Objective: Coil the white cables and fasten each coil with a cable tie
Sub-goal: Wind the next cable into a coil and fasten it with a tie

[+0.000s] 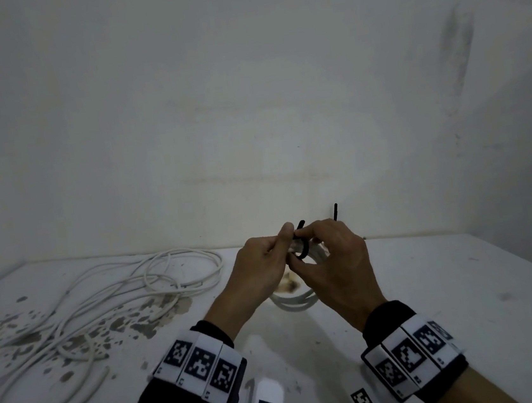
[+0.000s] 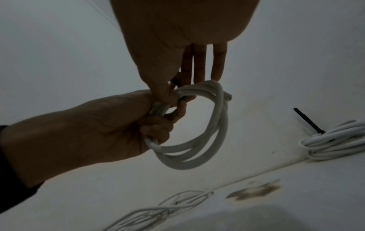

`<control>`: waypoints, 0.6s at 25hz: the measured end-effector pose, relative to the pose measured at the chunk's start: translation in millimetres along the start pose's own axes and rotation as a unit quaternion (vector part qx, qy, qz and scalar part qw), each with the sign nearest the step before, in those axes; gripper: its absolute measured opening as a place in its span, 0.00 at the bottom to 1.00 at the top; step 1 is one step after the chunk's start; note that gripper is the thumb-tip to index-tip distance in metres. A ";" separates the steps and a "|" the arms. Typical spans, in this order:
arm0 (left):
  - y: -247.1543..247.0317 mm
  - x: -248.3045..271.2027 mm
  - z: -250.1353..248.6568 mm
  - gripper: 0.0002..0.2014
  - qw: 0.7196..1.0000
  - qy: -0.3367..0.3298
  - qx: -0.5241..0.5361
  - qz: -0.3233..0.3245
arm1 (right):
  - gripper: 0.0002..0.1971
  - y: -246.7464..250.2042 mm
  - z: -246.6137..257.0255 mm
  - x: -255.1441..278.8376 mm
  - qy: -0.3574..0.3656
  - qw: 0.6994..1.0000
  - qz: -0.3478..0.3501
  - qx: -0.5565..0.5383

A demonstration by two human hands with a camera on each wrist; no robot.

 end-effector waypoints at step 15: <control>5.2 -4.3 0.0 0.28 0.992 -0.062 -0.095 -0.057 | 0.19 8.5 0.5 -14.0 -0.076 0.974 0.164 -0.136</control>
Point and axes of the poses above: each hand's wrist, its own x-axis away from the middle knuckle, its own y-axis out of the back of the hand, z = x × y, the point moved 3 cm from there along -x, towards the middle knuckle, and after that the axes turned 11 degrees about x, right-handed, at the moved point
